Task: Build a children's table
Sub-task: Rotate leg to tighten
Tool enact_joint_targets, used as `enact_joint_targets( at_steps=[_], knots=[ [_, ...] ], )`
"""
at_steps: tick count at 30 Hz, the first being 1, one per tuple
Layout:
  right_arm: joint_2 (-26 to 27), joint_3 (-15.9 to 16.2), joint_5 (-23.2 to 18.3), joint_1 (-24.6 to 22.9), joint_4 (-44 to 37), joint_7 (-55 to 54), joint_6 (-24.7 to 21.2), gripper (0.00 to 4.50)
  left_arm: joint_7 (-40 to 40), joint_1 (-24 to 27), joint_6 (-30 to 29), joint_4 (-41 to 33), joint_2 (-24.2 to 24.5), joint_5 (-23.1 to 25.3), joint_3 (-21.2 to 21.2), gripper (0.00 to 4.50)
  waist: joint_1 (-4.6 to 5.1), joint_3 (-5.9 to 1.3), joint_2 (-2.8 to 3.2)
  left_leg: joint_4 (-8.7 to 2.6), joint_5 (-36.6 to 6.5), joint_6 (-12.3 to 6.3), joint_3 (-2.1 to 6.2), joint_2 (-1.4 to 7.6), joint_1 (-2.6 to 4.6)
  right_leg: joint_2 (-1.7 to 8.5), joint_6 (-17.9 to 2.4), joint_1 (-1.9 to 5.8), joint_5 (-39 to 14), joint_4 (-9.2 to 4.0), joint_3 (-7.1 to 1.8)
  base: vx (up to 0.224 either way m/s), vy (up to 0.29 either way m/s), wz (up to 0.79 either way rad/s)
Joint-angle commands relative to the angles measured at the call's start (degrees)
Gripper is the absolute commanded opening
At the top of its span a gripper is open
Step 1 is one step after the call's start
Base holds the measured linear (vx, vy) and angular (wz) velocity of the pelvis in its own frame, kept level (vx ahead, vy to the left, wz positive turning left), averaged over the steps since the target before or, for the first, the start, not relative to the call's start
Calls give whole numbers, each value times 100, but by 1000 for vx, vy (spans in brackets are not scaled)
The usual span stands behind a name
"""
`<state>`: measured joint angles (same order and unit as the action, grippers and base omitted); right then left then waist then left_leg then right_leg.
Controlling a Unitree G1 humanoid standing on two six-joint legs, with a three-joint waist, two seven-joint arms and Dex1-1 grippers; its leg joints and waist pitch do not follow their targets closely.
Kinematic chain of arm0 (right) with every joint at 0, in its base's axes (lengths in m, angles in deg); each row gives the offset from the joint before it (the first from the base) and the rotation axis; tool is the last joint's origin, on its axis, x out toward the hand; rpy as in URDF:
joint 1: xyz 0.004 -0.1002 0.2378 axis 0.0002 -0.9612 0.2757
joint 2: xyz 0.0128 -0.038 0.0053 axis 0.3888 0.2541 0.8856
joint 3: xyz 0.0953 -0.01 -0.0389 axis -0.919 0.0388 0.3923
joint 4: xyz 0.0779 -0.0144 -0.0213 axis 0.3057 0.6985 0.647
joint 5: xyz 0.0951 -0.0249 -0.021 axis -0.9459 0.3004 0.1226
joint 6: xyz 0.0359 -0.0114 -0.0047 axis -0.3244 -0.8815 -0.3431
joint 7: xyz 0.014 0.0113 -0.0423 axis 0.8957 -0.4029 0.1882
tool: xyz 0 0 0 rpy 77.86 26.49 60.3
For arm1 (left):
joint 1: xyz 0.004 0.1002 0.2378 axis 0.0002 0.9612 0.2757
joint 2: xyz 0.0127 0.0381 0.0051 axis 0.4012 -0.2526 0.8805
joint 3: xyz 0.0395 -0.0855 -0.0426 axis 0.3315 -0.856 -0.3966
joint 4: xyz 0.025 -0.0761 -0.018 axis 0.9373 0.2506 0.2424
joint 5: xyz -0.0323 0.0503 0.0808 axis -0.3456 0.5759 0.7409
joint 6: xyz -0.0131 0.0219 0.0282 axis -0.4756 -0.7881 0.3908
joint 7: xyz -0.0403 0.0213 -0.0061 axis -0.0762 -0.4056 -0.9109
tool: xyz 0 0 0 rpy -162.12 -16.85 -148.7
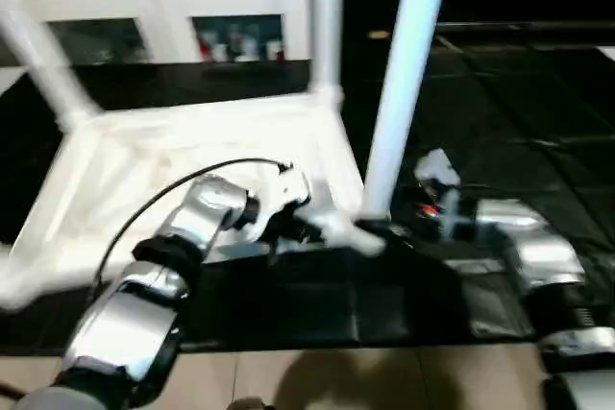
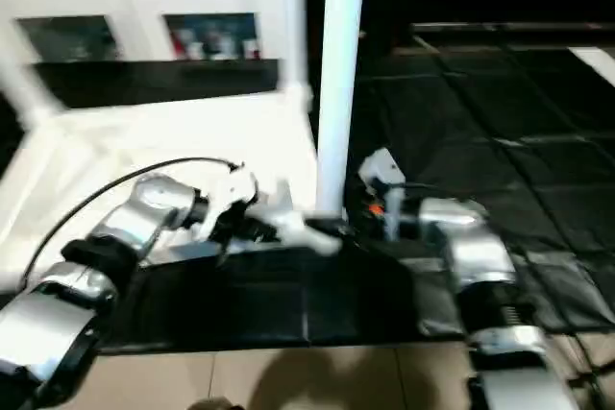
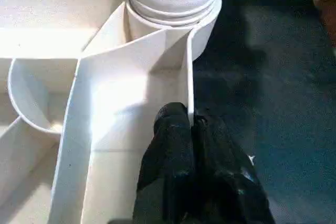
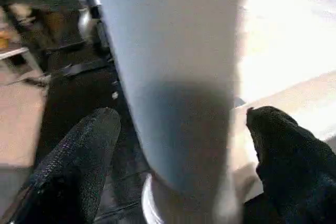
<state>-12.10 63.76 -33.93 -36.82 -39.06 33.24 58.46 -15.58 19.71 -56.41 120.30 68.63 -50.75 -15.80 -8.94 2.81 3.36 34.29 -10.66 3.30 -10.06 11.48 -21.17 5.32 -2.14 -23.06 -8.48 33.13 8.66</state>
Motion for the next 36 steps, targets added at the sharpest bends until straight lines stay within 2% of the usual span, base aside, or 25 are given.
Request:
enact_joint_targets(
  at_steps=[1, 3, 5, 6, 7, 8, 10, 22, 25, 27, 33, 36],
  knots=[
    [-96, 143, -66, -35, -115, 333, -70, 417, -344, -26, 224, -282, 21, 27, 165, 0, 36, -456, -13, -366, -1128, -472, 71, 268, 96, 440, -1034, 347, -1405, -361, -371, 0, 0, 0],
    [-145, 193, -77, -41, -131, 467, -125, 417, -406, -6, 263, -316, 55, 53, 192, 0, 32, -457, -8, -370, -1115, -453, 79, 271, 93, 435, -1019, 351, -1434, -362, -369, 0, 0, 0],
    [-216, 289, -65, -62, -153, 639, -151, 417, -526, 30, 312, -380, 96, 63, 230, 0, 27, -461, -30, -364, -1096, -444, 74, 260, 85, 445, -1003, 362, -1468, -362, -365, 0, 0, 0],
    [-242, 363, -59, -75, -145, 715, -168, 391, -666, 70, 315, -466, 125, 27, 269, 0, 24, -466, -28, -361, -1025, -456, 76, 262, 78, 443, -988, 355, -1441, -359, -368, 0, 0, 0],
    [-242, 363, -59, -75, -145, 715, -168, 391, -666, 70, 315, -466, 125, 27, 269, 0, 24, -466, -28, -363, -1009, -457, 79, 266, 77, 442, -990, 356, -1432, -356, -368, 0, 0, 0],
    [-244, 382, -60, -81, -144, 734, -179, 382, -713, 87, 307, -503, 133, 11, 283, 0, 27, -464, -53, -360, -986, -467, 71, 259, 72, 439, -988, 355, -1427, -356, -369, 0, 0, 0],
    [-213, 434, 12, -77, -92, 713, -63, 368, -793, 108, 308, -550, 148, -5, 322, 0, 24, -460, -27, -361, -998, -460, 75, 262, 77, 440, -968, 344, -1524, -367, -364, 0, 0, 0],
    [-175, 582, -9, -45, -78, 823, -38, 256, -807, 139, 294, -617, 148, 13, 362, 0, 6, -468, -34, -359, -997, -435, 75, 264, 83, 431, -975, 343, -1457, -355, -369, 0, 0, 0],
    [-172, 588, -12, -38, -74, 839, -39, 245, -784, 135, 287, -604, 146, 17, 352, 0, 0, -466, -40, -357, -990, -434, 72, 260, 79, 439, -960, 345, -1499, -359, -370, 0, 0, 0],
    [-170, 611, -27, -34, -87, 859, -61, 221, -746, 135, 276, -589, 146, 24, 344, 0, 0, -463, -37, -359, -1014, -426, 72, 259, 86, 437, -936, 343, -1583, -371, -367, 0, 0, 0],
    [-146, 656, -74, -103, -170, 850, -115, 208, -585, 109, 143, -516, 105, 25, 307, 0, 2, -461, -44, -362, -1010, -423, 75, 262, 86, 434, -925, 344, -1587, -369, -369, 0, 0, 0],
    [-25, 572, -165, -204, -256, 570, -347, 207, -160, -27, -152, -326, -81, 28, 201, 0, -12, -454, -52, -359, -983, -438, 66, 253, 88, 434, -919, 345, -1627, -378, -372, 0, 0, 0]
  ],
)
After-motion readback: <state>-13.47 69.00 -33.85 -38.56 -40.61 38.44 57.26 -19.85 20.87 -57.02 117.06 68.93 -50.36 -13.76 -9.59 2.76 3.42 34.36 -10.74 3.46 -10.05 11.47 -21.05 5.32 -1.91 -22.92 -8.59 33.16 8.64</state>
